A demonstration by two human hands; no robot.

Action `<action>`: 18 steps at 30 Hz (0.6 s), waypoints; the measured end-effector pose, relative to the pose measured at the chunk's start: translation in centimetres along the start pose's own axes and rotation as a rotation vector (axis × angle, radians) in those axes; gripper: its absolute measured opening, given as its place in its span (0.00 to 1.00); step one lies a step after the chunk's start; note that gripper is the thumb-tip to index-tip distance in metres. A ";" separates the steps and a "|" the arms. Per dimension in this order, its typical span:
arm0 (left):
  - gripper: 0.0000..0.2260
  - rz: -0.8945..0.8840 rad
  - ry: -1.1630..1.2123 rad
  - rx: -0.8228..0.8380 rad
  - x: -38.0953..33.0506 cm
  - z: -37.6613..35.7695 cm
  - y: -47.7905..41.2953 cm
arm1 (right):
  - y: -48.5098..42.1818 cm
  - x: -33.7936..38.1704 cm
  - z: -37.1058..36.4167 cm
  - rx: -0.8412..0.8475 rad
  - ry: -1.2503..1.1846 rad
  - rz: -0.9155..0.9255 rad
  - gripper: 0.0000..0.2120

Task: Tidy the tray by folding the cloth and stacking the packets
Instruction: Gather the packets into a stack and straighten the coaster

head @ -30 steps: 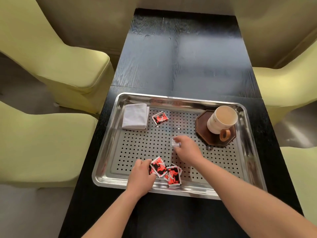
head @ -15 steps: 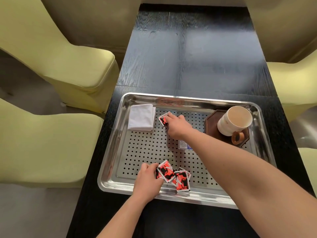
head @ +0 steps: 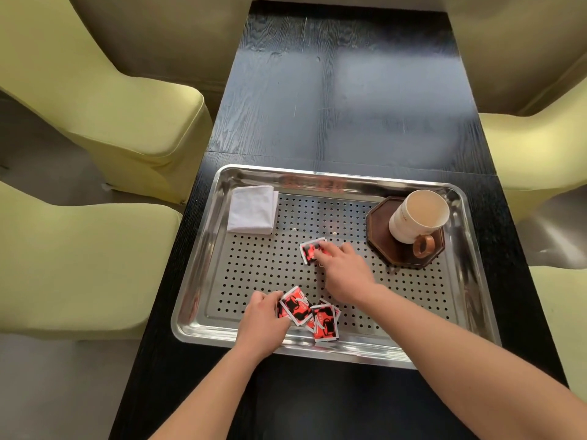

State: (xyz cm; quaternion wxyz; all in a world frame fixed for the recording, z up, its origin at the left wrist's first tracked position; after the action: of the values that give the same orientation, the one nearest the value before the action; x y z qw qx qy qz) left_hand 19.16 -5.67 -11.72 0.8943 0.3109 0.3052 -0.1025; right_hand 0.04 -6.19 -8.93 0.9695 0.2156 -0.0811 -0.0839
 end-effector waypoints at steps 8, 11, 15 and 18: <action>0.24 0.031 -0.015 0.028 -0.4 0.2 0.1 | 4.5 1.1 -3.0 0.022 -0.147 -0.031 0.25; 0.24 0.039 -0.020 0.027 -0.6 0.2 0.2 | 3.8 0.9 -2.4 0.038 -0.218 -0.063 0.31; 0.24 0.043 -0.027 0.034 -0.8 0.3 0.4 | 3.5 1.2 -2.0 0.131 -0.105 -0.024 0.32; 0.22 0.041 -0.028 0.045 -0.9 0.5 0.5 | 4.5 1.6 -2.4 0.124 -0.088 -0.008 0.29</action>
State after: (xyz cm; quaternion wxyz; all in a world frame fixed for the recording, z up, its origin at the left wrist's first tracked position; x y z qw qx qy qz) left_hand 18.88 -5.60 -10.61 0.8932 0.3355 0.2838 -0.0956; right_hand 2.63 -1.49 -8.95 0.9495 0.2715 -0.1280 -0.0919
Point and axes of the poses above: each hand's wrist, its own y-axis away from the middle knuckle, its own z-axis out of the back of the hand, x = y × z, the point moved 4 cm from there along -y, towards the middle knuckle, and after that the axes turned 2 degrees about -z, right-handed, at the moved point
